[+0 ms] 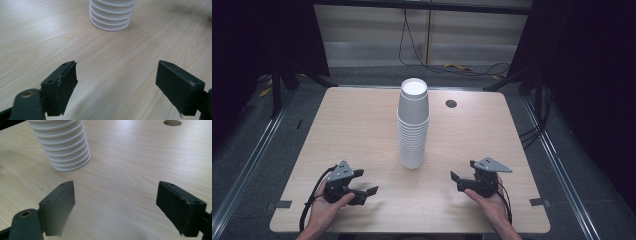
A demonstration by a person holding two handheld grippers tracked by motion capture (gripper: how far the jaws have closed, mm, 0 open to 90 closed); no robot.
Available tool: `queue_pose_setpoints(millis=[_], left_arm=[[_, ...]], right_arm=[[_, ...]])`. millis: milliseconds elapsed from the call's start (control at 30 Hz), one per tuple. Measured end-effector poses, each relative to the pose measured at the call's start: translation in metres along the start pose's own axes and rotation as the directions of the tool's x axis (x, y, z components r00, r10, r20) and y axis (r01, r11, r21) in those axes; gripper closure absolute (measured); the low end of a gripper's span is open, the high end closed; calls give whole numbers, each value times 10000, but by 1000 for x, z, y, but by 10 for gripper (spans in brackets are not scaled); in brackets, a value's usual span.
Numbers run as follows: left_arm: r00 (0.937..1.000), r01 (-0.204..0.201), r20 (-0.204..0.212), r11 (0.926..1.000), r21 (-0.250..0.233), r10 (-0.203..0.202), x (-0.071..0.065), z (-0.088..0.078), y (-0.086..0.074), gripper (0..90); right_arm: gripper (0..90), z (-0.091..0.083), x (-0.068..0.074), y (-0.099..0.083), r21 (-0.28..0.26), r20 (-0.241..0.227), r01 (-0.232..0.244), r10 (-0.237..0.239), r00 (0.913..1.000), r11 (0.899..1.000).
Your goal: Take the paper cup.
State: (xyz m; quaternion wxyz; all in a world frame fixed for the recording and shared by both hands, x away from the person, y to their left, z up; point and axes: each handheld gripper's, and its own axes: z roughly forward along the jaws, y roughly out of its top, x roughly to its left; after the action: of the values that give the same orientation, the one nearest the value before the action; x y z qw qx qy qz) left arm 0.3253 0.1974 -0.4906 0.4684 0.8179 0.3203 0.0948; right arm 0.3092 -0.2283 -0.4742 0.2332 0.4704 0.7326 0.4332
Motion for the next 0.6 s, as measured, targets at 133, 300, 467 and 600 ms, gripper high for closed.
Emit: queue_pose_setpoints(millis=[133, 300, 467, 600], left_arm=[[10000, -26, 26, 10000, 66, 26, 0, 0, -1, 170], [9999, -91, 82, 9998, 158, 90, -1, 1, -1, 170], [9998, -96, 147, 9999, 113, 94, -3, 0, -2, 170], [9999, -100, 121, 9999, 44, 99, -4, -1, -1, 170]], right_arm=[[156, 0, 1, 1, -20, -242, 2, -3, 9997, 10000], [160, -5, 3, 4, -304, -291, -25, 16, 9996, 9995], [162, -7, 5, 11, -269, -613, 56, -73, 9981, 9996], [171, -8, 9, 16, -165, -563, 232, -241, 9981, 9996]])
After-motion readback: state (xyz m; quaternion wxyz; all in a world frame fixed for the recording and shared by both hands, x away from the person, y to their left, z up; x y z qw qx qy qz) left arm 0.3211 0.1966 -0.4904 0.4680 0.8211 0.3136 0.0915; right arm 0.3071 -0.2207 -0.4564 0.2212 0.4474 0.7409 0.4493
